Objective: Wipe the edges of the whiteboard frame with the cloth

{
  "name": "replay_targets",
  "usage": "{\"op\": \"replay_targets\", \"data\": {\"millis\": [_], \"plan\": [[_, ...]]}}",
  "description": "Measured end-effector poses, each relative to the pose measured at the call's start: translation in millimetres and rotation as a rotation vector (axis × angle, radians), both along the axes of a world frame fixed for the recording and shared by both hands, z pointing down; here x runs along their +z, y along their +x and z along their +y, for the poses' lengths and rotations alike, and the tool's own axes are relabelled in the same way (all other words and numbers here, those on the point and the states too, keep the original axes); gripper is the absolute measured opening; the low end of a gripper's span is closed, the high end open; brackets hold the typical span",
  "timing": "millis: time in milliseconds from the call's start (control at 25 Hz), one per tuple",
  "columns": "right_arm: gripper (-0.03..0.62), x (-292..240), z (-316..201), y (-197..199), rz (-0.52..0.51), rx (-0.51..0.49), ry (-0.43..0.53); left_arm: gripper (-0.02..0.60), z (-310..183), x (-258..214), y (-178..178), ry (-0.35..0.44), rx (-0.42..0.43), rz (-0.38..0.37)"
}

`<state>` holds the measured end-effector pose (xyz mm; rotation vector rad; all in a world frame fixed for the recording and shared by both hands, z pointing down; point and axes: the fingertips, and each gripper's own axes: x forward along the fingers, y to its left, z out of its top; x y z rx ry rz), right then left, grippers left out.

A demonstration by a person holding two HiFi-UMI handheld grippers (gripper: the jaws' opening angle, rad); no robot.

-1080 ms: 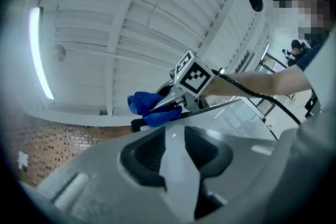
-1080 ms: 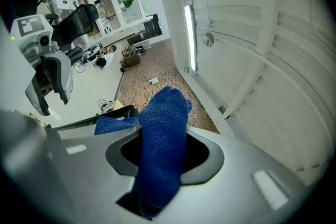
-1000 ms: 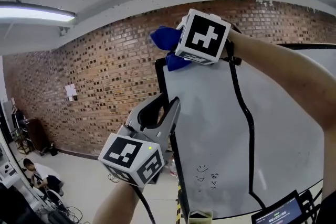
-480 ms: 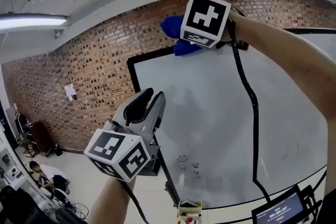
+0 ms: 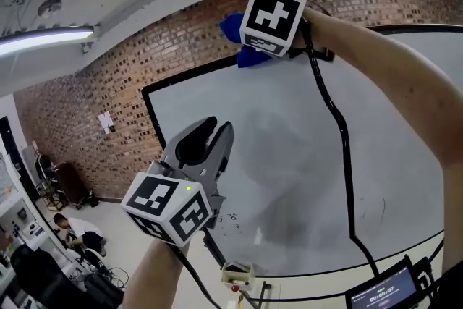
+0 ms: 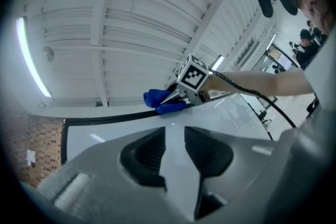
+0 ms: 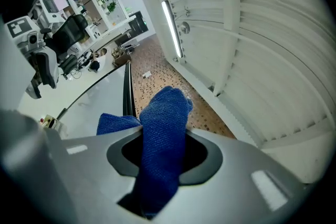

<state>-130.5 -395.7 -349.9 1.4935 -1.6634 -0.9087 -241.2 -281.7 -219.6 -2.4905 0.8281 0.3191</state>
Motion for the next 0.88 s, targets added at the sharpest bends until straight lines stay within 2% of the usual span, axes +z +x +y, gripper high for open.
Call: {"op": "replay_targets", "data": {"millis": [280,480,720,880], "plan": [[0.132,7,10,31,-0.056,-0.008,-0.031,0.117,13,5,40,-0.001,0.042,-0.030],[0.132,-1,11,49,-0.096,-0.004,-0.043,0.117,10,-2,51,0.016,0.072,-0.031],[0.132,-4,21,80,-0.145,0.046,-0.054,0.117,7,7,69,0.005,0.170,-0.019],[0.132,0,33,95,-0.143,0.086,-0.045,0.117,16,15,86,0.000,0.216,-0.022]]}}
